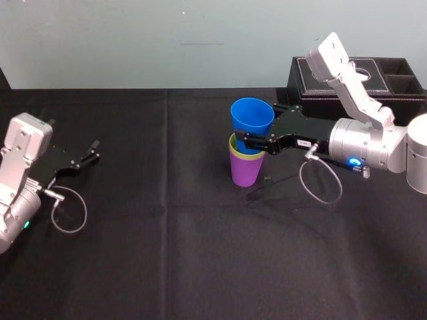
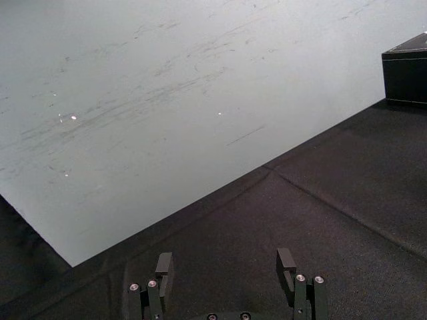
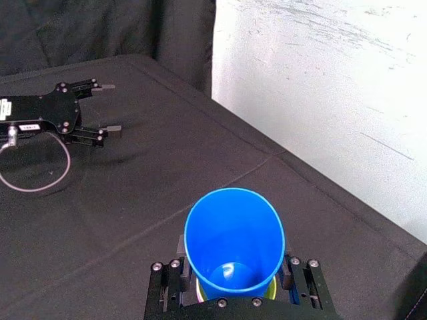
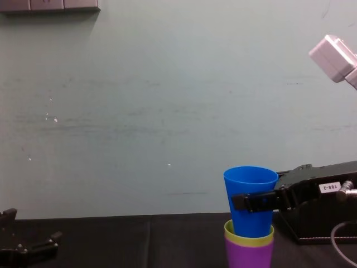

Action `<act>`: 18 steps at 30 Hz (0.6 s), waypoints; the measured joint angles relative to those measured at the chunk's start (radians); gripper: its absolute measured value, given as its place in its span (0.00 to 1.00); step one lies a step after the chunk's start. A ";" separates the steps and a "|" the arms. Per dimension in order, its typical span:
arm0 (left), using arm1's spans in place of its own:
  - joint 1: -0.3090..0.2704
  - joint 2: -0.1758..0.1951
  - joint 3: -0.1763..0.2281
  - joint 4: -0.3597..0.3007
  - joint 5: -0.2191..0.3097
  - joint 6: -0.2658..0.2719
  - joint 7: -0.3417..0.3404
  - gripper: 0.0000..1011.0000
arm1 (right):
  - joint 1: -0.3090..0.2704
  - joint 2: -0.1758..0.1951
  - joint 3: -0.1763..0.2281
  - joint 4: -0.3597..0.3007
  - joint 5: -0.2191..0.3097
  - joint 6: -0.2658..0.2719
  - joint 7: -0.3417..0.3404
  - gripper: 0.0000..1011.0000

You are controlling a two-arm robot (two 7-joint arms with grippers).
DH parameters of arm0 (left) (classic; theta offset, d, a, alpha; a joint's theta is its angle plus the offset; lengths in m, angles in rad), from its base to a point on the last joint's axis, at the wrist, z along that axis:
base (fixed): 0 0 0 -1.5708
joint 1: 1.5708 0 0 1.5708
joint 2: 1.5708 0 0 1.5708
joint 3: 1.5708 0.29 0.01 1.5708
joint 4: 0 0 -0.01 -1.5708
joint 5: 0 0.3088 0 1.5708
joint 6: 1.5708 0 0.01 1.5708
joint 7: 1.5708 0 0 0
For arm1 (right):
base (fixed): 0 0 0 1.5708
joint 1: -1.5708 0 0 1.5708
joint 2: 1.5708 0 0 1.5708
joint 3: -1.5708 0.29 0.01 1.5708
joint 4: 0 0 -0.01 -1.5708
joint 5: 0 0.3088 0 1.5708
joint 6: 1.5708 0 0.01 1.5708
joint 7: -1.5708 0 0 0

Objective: Stack the three plastic cups sequentially using one hand.

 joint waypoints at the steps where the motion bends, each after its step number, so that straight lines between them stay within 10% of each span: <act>1: 0.000 0.000 0.000 0.000 0.000 0.000 0.000 1.00 | 0.000 0.000 0.000 0.000 0.000 0.000 0.000 0.72; 18: 0.000 0.000 0.000 0.000 0.000 0.000 0.000 1.00 | 0.001 0.000 0.000 0.000 0.000 0.000 0.000 0.80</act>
